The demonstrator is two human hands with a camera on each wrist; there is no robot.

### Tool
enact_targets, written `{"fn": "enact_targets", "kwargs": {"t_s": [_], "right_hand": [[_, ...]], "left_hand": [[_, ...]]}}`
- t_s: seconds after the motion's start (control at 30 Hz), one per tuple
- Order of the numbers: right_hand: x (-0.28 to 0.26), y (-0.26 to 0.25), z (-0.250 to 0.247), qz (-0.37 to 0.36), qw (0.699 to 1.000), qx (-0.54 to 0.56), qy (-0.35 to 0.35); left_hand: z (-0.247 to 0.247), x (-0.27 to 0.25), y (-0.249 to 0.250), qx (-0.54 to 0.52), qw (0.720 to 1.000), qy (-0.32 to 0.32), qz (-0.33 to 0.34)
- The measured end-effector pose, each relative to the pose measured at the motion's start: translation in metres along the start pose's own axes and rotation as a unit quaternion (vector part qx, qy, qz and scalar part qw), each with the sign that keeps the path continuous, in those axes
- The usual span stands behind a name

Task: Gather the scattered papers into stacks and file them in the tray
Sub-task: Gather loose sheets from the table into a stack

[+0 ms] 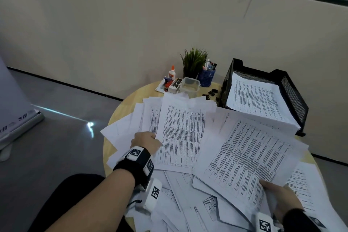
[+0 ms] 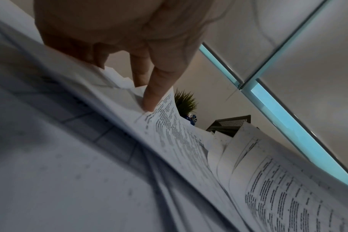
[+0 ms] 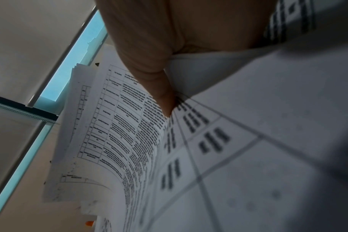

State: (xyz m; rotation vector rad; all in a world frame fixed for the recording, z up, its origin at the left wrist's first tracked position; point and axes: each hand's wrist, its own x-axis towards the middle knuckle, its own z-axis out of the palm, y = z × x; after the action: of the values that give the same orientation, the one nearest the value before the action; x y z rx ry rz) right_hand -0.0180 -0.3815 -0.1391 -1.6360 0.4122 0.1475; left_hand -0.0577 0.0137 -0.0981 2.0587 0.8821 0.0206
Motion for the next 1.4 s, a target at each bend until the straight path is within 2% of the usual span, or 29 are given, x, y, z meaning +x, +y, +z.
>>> {"fn": "enact_targets", "kwargs": {"t_s": [0.1, 0.27, 0.47, 0.63, 0.73, 0.87, 1.0, 1.1, 1.3, 1.4], "right_hand": [[0.002, 0.002, -0.003, 0.008, 1.0, -0.002, -0.005], [-0.016, -0.015, 0.006, 0.005, 0.999, 0.031, -0.03], [-0.008, -0.009, 0.002, 0.014, 1.0, 0.006, -0.003], [-0.006, -0.007, 0.002, 0.0, 0.999, -0.042, 0.004], [-0.009, -0.009, 0.002, -0.001, 1.0, -0.026, 0.004], [-0.01, -0.011, 0.003, 0.008, 1.0, -0.009, 0.017], [-0.011, -0.012, 0.004, 0.037, 0.998, 0.049, 0.019], [-0.016, -0.018, 0.005, 0.024, 0.997, 0.073, -0.004], [-0.017, -0.017, 0.002, 0.014, 0.998, 0.062, -0.015], [-0.021, -0.018, 0.004, 0.02, 0.994, 0.106, -0.035]], "left_hand": [[0.0, -0.003, 0.009, -0.024, 1.0, 0.003, 0.008], [0.012, -0.031, 0.015, 0.024, 0.989, 0.012, 0.148], [0.014, -0.047, 0.019, 0.054, 0.975, -0.033, 0.212], [0.025, -0.068, 0.026, 0.137, 0.932, -0.021, 0.334], [0.031, -0.069, 0.026, 0.144, 0.922, -0.024, 0.359], [0.033, -0.066, 0.028, 0.136, 0.931, -0.04, 0.335], [0.032, -0.057, 0.028, 0.029, 0.971, -0.073, 0.226], [0.02, -0.046, 0.025, -0.06, 0.983, -0.077, 0.155], [-0.032, -0.022, 0.019, -0.176, 0.978, -0.002, 0.113], [-0.051, -0.006, 0.008, -0.196, 0.974, 0.051, 0.107]]}}
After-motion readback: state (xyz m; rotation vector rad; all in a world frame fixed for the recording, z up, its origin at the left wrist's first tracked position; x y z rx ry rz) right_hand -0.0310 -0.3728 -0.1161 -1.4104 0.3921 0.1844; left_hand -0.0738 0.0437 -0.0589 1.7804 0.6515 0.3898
